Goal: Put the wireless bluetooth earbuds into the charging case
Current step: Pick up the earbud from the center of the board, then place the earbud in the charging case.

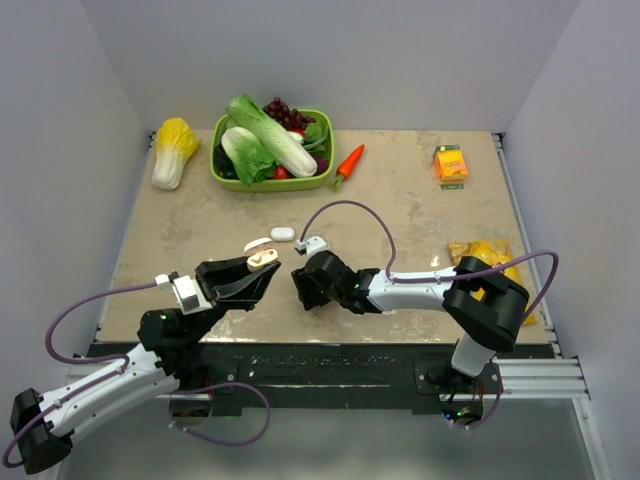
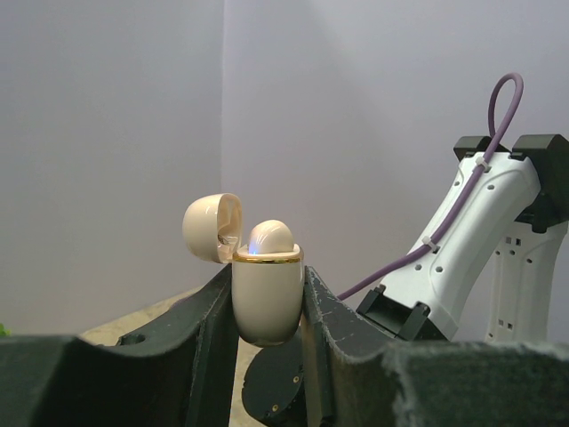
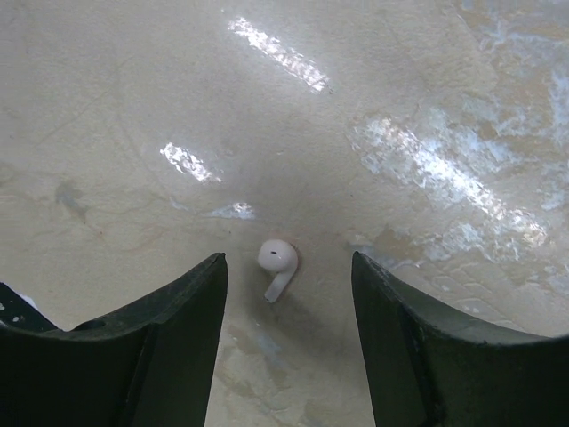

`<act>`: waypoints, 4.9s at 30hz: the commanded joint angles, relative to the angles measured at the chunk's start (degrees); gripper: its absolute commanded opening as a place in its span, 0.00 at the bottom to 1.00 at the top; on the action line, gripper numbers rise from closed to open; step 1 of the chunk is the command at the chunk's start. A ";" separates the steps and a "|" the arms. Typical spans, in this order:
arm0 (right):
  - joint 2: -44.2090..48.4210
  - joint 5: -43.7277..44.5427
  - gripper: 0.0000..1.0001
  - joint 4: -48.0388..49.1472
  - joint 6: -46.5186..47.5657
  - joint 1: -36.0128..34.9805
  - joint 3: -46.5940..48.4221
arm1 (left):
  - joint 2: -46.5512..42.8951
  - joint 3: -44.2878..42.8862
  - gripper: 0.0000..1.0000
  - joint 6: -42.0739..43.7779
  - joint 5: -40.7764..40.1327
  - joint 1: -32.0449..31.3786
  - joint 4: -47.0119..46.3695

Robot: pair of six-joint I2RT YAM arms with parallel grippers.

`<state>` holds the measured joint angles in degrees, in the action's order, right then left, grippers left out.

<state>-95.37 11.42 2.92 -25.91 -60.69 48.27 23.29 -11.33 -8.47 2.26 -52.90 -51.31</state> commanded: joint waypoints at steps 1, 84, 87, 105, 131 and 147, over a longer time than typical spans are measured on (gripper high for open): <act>-1.83 2.20 0.60 -0.98 -1.33 -0.66 3.58 | 0.00 0.35 0.00 -1.20 -0.59 -0.01 -1.60; -0.80 19.60 0.00 -19.44 -11.19 -7.35 10.34 | -2.28 0.17 0.00 -2.70 -4.90 -0.01 -0.37; 4.29 21.62 0.00 -20.14 -8.47 -5.33 12.28 | -1.06 -0.18 0.00 -1.56 -5.86 0.08 -2.04; 38.76 28.05 0.00 -0.30 16.05 -1.98 11.58 | 26.53 -11.69 0.00 5.74 -4.29 0.17 -24.88; 43.00 12.05 0.00 32.84 35.22 -2.07 7.98 | 45.88 -26.63 0.00 -2.43 7.58 6.58 -34.30; 35.87 11.87 0.00 38.83 36.98 -2.07 10.44 | 46.93 -30.33 0.00 -2.96 10.57 7.99 -31.31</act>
<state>-58.94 23.86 37.50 9.30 -62.63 56.21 69.76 -39.13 -10.17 11.31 -45.39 -72.82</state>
